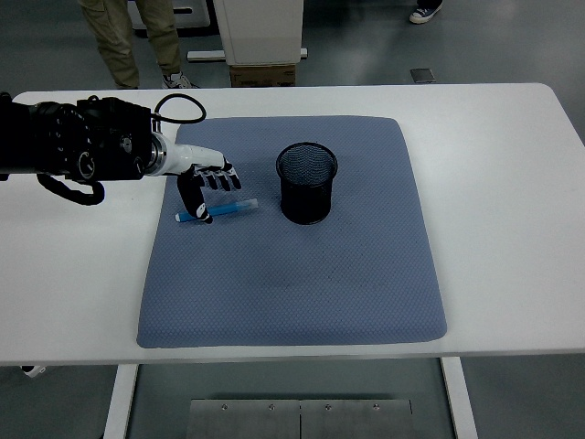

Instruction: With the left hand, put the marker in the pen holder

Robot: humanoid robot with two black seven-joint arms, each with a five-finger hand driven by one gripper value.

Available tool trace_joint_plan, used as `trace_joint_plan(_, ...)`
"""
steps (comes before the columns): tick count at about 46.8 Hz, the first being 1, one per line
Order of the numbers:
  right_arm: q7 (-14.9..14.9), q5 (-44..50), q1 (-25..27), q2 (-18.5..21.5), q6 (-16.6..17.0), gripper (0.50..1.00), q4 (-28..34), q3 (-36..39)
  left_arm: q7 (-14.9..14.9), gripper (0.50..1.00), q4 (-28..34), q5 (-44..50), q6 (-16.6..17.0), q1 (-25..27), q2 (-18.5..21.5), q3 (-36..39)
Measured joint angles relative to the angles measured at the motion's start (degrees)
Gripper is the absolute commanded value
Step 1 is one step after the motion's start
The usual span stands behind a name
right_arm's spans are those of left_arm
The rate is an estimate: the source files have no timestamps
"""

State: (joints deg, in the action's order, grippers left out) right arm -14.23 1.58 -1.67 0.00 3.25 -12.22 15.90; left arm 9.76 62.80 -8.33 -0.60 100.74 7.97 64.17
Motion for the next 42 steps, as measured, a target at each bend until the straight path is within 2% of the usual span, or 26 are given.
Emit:
trace_joint_plan(5, 0.0, 0.0, 0.0, 0.0, 0.0, 1.000, 0.0, 0.0, 0.0, 0.812, 1.0, 0.0, 2.6, 0.0, -0.4, 0.1)
trace_joint_plan(14, 0.0, 0.0, 0.0, 0.0, 0.0, 1.000, 0.0, 0.0, 0.0, 0.774, 1.2, -0.1, 4.4, -0.1, -0.8, 0.6)
trace_joint_plan(17, 0.0, 0.0, 0.0, 0.0, 0.0, 1.000, 0.0, 0.0, 0.0, 0.719, 1.2, -0.1, 5.1, -0.2, -1.2, 1.0)
trace_joint_plan(22, 0.0, 0.0, 0.0, 0.0, 0.0, 1.000, 0.0, 0.0, 0.0, 0.675, 1.3, -0.1, 5.4, -0.2, -1.9, 1.4)
trace_joint_plan(42, 0.0, 0.0, 0.0, 0.0, 0.0, 1.000, 0.0, 0.0, 0.0, 0.666, 1.5, -0.1, 7.1, -0.5, -3.1, 1.5)
